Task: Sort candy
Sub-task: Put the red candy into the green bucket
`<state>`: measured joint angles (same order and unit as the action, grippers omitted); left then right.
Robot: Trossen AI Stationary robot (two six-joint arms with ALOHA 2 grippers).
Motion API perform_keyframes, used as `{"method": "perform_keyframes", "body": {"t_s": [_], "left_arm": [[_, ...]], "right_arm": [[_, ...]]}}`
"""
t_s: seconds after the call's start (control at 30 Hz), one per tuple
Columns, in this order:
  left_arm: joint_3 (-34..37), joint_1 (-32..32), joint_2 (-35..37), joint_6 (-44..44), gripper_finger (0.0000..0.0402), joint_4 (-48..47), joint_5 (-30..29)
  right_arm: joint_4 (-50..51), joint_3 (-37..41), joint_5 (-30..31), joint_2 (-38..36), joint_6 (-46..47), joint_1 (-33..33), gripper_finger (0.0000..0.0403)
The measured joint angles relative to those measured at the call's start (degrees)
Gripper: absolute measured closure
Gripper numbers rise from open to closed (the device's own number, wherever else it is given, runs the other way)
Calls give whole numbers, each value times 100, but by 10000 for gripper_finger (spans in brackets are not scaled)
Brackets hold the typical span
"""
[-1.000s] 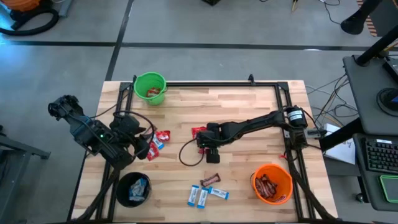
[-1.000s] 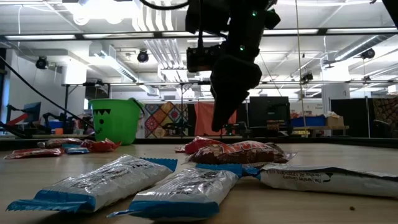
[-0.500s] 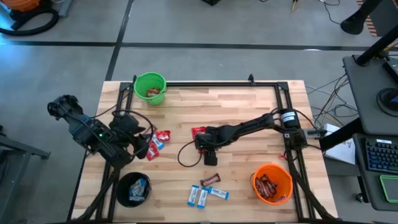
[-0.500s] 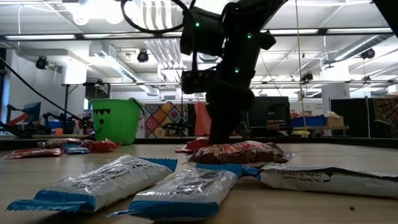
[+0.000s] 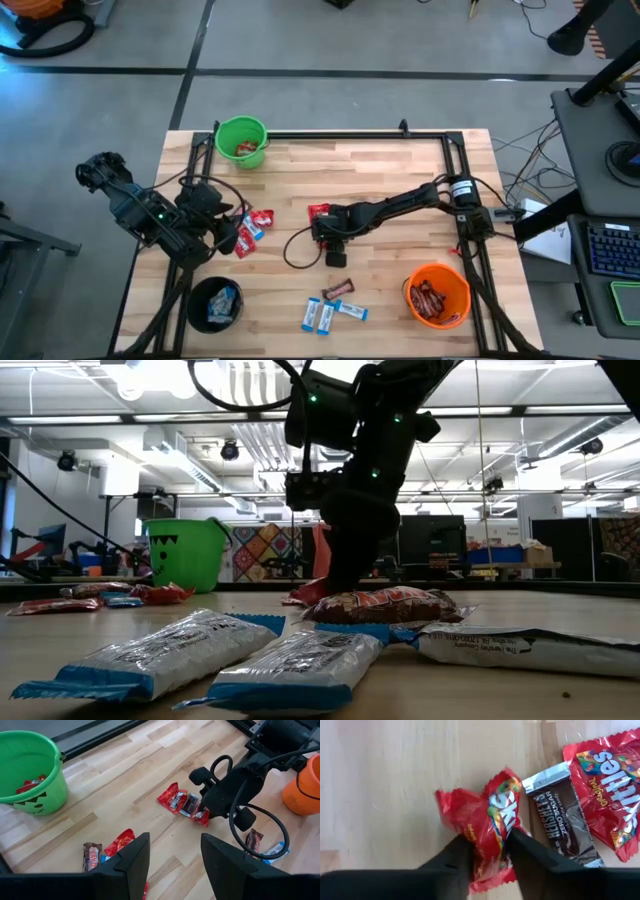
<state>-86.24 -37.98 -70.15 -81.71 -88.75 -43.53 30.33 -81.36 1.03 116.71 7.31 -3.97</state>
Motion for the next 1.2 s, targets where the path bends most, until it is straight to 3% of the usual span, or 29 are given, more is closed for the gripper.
{"method": "perform_keyframes", "body": {"t_s": [0.13,0.2,0.83,1.03,1.2], "left_arm": [[1,0,0,-2,242,0,1],[1,0,0,-23,242,1,2],[3,41,-26,-86,242,-7,7],[279,411,-12,-449,242,-95,7],[731,915,-15,-281,242,286,354]], "right_arm": [[9,2,-43,-2,82,-3,364],[26,4,-99,-27,174,-1,381],[138,37,-107,-925,880,0,386],[65,26,-105,-1010,1012,0,386],[45,-124,-105,-1013,1018,0,386]]}}
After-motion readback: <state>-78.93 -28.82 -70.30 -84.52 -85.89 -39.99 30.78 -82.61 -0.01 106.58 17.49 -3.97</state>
